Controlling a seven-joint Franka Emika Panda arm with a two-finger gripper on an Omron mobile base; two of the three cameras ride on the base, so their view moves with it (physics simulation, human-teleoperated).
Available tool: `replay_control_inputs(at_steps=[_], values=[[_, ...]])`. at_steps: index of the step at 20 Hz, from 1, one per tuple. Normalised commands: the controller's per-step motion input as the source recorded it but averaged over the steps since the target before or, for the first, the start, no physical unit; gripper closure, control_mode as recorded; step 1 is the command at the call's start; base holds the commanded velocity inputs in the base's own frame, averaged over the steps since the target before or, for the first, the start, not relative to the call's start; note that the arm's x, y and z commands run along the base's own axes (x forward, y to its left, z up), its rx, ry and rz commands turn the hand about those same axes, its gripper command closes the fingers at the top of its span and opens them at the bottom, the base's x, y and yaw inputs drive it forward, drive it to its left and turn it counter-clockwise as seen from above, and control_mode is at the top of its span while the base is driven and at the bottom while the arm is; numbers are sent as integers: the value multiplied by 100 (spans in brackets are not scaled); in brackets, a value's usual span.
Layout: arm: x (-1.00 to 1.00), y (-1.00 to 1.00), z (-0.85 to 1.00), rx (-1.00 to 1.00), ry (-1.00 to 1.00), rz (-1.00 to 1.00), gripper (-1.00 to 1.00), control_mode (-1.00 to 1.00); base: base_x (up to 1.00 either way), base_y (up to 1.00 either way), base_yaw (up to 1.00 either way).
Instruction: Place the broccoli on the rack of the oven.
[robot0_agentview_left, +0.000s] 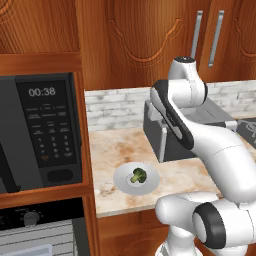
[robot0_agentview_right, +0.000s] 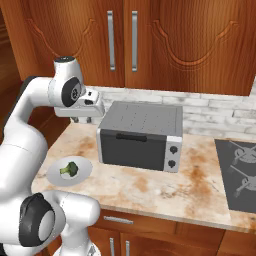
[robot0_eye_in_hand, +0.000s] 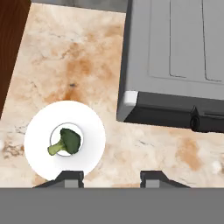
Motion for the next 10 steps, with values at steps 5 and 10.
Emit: replay_control_inputs(at_steps=[5,10], values=[[0,32,-27,0,0,-3,-100,-100,0,0,0],[4,75,-75,0,0,-12,-100,-100,0,0,0]])
